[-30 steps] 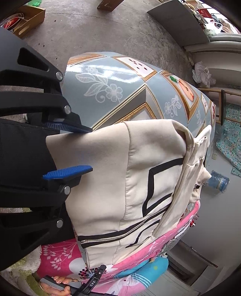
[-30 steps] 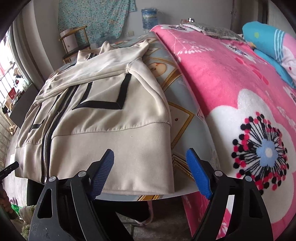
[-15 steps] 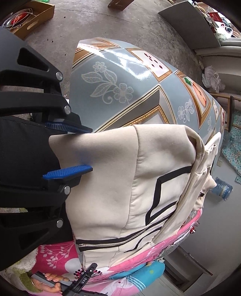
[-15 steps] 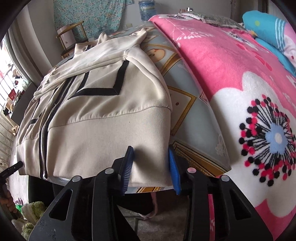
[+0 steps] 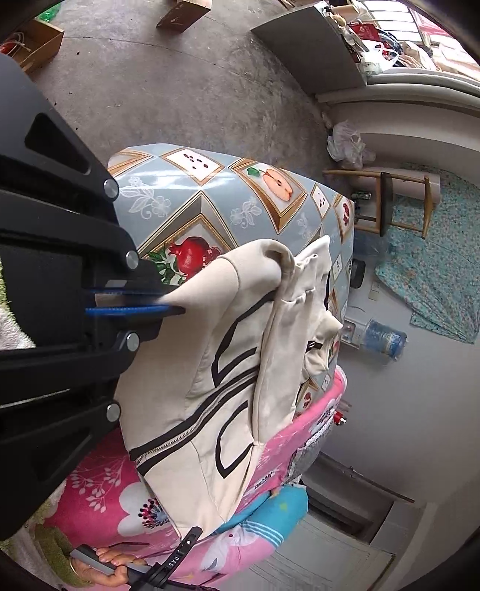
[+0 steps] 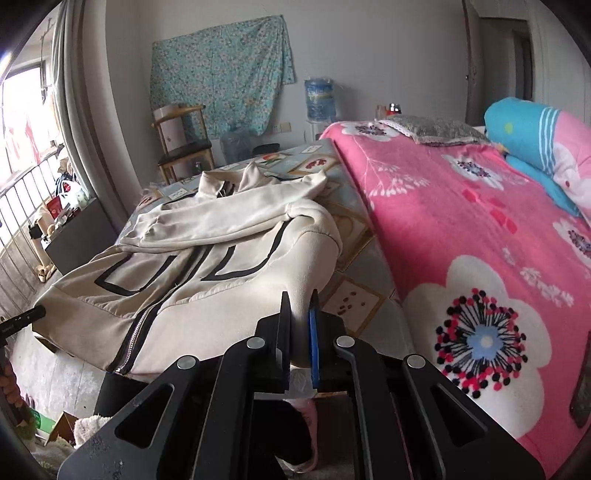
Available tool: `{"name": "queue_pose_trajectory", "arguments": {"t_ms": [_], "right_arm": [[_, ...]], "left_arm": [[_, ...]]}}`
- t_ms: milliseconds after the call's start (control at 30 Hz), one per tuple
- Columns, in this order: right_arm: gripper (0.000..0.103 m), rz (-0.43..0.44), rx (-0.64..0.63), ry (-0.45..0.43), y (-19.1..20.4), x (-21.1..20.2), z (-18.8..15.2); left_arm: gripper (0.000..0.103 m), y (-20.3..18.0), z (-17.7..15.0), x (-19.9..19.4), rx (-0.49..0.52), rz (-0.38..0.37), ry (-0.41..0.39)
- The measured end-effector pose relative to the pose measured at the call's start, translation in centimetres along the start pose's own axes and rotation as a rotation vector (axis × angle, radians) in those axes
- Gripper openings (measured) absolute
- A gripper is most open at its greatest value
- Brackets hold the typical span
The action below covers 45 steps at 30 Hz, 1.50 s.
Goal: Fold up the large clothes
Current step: 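Lift the hem with both grippers and fold it toward the collar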
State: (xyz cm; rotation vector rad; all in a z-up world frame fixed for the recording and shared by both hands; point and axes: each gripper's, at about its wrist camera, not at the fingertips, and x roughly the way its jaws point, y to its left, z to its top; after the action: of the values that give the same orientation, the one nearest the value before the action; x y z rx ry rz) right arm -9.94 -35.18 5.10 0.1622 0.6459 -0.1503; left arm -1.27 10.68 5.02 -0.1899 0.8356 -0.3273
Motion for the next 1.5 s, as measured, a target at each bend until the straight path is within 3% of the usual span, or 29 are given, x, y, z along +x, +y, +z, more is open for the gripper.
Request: {"name": "queue_pose_trajectory", "arguments": {"t_ms": [100, 233, 300, 533, 767, 867, 900, 967, 1033, 1067, 1100, 1167, 1300, 1500], "right_arm": [[0.007, -0.007, 0.033, 0.075, -0.9, -0.2, -2.0], [0.008, 0.012, 0.124, 0.229, -2.1, 2.6, -5.8], [0.008, 0.006, 0.128, 0.243, -1.8, 3.4, -6.1], [0.008, 0.01, 0.089, 0.146, -0.9, 5.3, -0.4], [0.01, 0.077, 0.128, 0.13, -0.5, 13.5, 5.8], [0.023, 0.067, 0.194, 0.183, -1.5, 19.0, 7.0], [0.039, 0.056, 0.205, 0.207, -1.8, 20.5, 7.1], [0.045, 0.058, 0.226, 0.22, -2.2, 22.4, 7.0], [0.056, 0.043, 0.22, 0.205, -2.4, 22.4, 7.1], [0.057, 0.03, 0.215, 0.19, -2.5, 22.1, 7.1], [0.058, 0.024, 0.211, 0.176, -2.7, 21.6, 7.1], [0.059, 0.017, 0.206, 0.159, -3.2, 20.7, 7.0], [0.061, -0.017, 0.166, 0.111, -3.8, 18.4, 6.8], [0.069, -0.033, 0.13, 0.056, -3.5, 15.1, 5.8]], "left_arm": [[0.004, 0.6, -1.7, -0.1, -0.034, -0.001, 0.072], [0.004, 2.0, -4.6, 2.1, -0.121, -0.011, 0.164], [0.004, 2.3, -4.6, 2.8, -0.145, -0.025, 0.169], [0.004, 2.1, 1.5, 3.1, -0.083, -0.063, 0.074], [0.005, 4.8, 8.5, 10.4, -0.172, -0.117, 0.108], [0.01, 6.0, 9.9, 14.4, -0.198, -0.103, 0.172], [0.012, 6.5, 10.0, 15.6, -0.213, -0.094, 0.195], [0.019, 7.5, 9.9, 16.9, -0.276, -0.108, 0.223], [0.022, 8.3, 9.6, 16.7, -0.311, -0.142, 0.213], [0.028, 8.5, 9.5, 16.3, -0.313, -0.146, 0.198], [0.041, 8.7, 9.5, 15.8, -0.31, -0.141, 0.181], [0.054, 9.5, 9.5, 14.3, -0.305, -0.104, 0.136], [0.054, 10.6, 10.0, 11.7, -0.294, -0.044, 0.072], [0.056, 7.7, 9.0, 10.6, -0.114, 0.04, 0.084]]}}
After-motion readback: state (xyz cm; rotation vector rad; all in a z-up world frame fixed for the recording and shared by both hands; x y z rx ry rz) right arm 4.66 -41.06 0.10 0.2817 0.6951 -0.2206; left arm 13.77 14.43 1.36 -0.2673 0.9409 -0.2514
